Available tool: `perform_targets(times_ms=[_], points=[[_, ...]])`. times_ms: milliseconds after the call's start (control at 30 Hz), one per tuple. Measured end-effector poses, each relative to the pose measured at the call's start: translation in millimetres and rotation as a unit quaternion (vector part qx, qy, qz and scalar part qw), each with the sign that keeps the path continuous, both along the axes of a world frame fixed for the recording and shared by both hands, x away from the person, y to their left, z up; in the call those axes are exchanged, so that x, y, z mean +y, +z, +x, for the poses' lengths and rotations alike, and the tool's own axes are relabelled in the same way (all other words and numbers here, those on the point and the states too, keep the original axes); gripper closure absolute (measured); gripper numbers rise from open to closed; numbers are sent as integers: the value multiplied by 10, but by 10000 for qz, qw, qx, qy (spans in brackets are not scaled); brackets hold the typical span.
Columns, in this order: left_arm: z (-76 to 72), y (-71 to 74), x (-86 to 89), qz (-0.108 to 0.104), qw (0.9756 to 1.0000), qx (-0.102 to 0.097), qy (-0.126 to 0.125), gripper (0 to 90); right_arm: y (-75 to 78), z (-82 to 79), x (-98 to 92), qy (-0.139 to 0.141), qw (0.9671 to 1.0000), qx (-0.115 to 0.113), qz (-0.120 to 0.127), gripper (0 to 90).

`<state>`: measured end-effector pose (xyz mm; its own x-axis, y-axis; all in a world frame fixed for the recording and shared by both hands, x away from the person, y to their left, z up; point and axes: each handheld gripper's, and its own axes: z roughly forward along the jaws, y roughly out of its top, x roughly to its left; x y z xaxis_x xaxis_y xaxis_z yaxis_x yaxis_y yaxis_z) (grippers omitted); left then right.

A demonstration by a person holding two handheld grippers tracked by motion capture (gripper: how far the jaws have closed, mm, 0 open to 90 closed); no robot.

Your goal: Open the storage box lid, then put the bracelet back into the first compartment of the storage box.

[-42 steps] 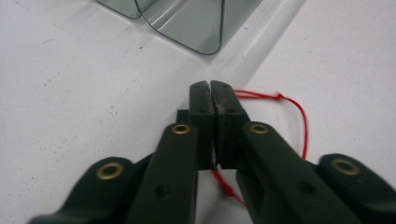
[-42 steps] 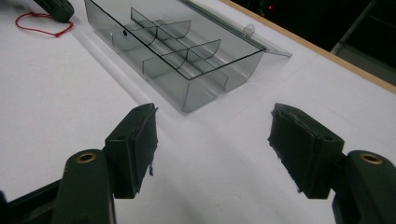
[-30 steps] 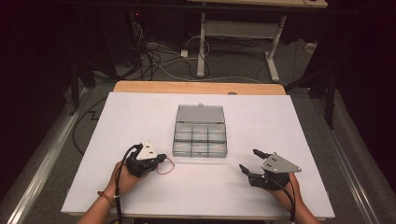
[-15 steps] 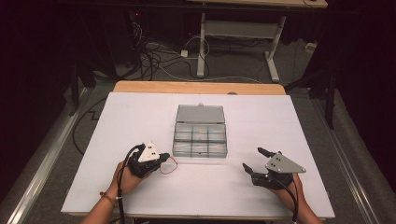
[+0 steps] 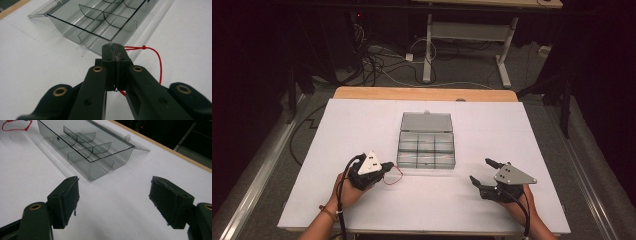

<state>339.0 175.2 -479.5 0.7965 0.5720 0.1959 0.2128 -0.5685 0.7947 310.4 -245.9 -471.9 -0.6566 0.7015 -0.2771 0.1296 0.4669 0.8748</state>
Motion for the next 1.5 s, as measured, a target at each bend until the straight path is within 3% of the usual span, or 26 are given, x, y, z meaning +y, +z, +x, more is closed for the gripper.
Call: perform_targets(times_ms=[200, 467, 733, 867, 967, 1333, 1500], points=[[-24, 29, 63, -118, 9999, -68, 6, 864, -12, 14, 43, 26, 10000, 31, -14, 239], [-40, 19, 73, -58, 9999, -77, 58, 864, -10, 46, 70, 86, 10000, 28, -22, 238], [-26, 49, 63, -137, 9998, -103, 55, 863, -14, 21, 60, 107, 9999, 30, -47, 238], [-7, 56, 62, -185, 9998, -119, 36, 863, -29, 36, 42, 53, 9999, 129, 31, 238], [-18, 68, 64, -173, 9997, -161, 49, 864, -47, 44, 65, 83, 9998, 176, -53, 238], [73, 266, 100, -447, 9980, -402, 214, 864, -54, 43, 115, 130, 9997, 195, -58, 236], [121, 332, 60, -412, 9977, -489, 215, 863, -59, 5, 108, 118, 9997, 173, -88, 237]])
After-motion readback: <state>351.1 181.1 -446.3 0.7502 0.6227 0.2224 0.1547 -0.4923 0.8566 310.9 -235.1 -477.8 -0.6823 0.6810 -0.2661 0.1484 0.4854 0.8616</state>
